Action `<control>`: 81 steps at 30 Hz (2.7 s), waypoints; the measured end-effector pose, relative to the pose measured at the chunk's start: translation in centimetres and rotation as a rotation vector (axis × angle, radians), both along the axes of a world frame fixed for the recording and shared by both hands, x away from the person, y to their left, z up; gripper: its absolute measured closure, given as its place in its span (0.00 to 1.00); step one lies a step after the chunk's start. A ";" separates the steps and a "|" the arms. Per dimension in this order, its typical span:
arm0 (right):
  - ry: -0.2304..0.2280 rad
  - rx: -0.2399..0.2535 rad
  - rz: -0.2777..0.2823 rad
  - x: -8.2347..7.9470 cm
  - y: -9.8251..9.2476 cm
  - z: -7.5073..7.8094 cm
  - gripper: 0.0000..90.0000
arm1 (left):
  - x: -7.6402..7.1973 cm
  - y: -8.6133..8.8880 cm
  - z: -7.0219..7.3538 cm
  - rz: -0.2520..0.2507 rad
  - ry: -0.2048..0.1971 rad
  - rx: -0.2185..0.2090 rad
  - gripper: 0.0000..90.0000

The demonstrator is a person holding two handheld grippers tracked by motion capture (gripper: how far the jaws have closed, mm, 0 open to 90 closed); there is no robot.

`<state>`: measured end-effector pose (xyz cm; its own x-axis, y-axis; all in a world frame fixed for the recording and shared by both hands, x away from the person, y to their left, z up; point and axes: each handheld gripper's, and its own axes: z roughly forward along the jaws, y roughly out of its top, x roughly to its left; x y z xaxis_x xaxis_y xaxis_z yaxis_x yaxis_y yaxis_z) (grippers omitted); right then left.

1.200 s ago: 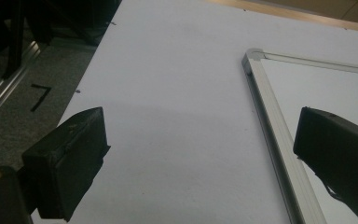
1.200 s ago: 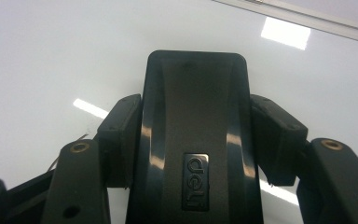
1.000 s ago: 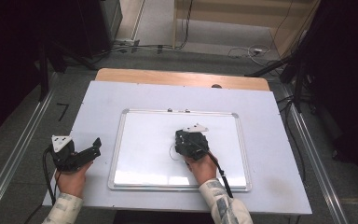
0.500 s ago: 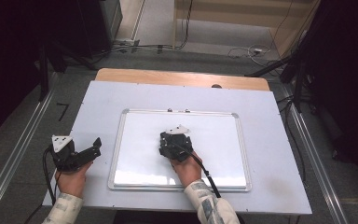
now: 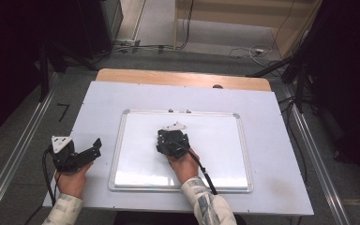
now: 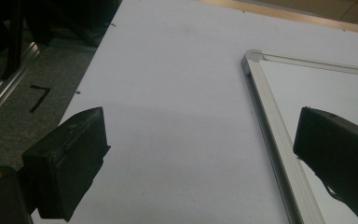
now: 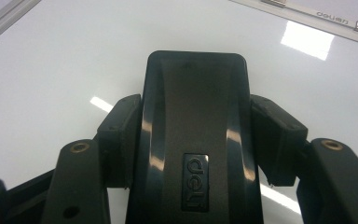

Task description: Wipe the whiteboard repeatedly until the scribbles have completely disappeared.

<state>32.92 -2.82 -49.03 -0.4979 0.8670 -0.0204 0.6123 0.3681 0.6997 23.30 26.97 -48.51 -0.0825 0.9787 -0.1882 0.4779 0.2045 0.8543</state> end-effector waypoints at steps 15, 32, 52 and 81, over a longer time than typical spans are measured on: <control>0.004 -0.001 -0.063 1.2 -3.3 0.1 0.42 | -0.1 0.1 0.0 0.004 0.002 0.002 0.04; 0.006 -0.002 -0.145 2.0 -8.6 0.2 0.42 | 0.0 0.0 -0.1 0.005 0.005 0.002 0.04; -0.058 0.068 -0.155 -0.9 -12.6 2.8 0.42 | 0.1 0.1 -0.1 0.008 0.009 -0.001 0.04; -0.071 0.086 -0.210 -3.4 -16.9 3.7 0.42 | 0.1 0.2 -0.2 0.010 0.013 -0.003 0.04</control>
<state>29.57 -19.68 -45.32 -0.3065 0.9514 0.0298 0.6172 0.1748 0.7672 23.37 27.14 -48.69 -0.0950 0.9772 -0.1899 0.4869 0.2120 0.8473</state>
